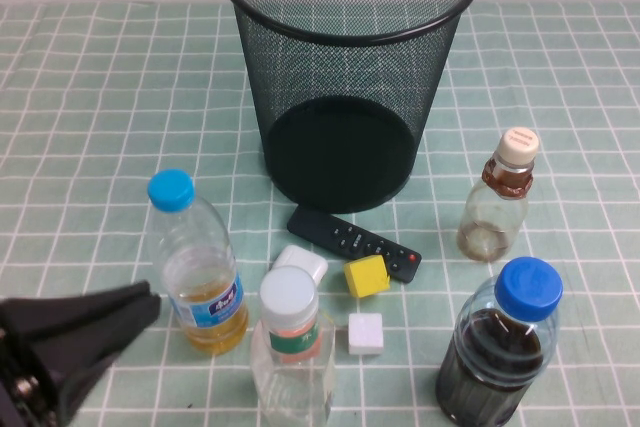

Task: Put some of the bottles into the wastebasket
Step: Pick up a bottle from the table with left arm, then place the bottle in the trash can, then pick up a bottle from the table with right arm

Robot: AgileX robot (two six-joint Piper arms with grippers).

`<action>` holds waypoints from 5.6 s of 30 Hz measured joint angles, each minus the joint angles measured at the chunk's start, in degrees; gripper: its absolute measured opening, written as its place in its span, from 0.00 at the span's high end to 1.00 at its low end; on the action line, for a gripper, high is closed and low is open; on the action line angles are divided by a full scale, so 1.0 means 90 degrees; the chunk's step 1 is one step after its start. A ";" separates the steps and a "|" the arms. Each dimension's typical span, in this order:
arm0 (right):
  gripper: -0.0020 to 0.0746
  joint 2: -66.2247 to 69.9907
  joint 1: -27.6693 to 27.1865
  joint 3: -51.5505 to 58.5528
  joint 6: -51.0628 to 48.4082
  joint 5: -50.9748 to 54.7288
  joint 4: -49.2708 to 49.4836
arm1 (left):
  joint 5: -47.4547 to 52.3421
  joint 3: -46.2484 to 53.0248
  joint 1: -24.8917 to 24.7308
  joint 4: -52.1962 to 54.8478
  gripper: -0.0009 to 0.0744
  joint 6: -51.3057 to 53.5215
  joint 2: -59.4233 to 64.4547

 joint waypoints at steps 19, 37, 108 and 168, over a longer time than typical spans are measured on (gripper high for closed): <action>0.98 0.0000 0.0000 0.0000 0.0000 0.0000 0.0000 | -0.3829 0.0497 -0.2466 0.2527 0.40 -0.2518 0.2266; 0.98 0.0000 0.0000 0.0000 0.0000 0.0010 0.0000 | -0.5317 0.0251 -0.2466 0.1258 0.29 -0.2057 0.4377; 0.98 0.0000 0.0000 0.0000 0.0079 -0.1201 0.1909 | 0.3482 -1.2690 0.0839 0.1428 0.55 -0.1305 1.1685; 0.84 0.7898 0.2207 -0.7225 -0.2949 0.2092 0.3091 | 0.1285 -0.1410 0.0839 0.2906 0.99 -0.2459 -0.0460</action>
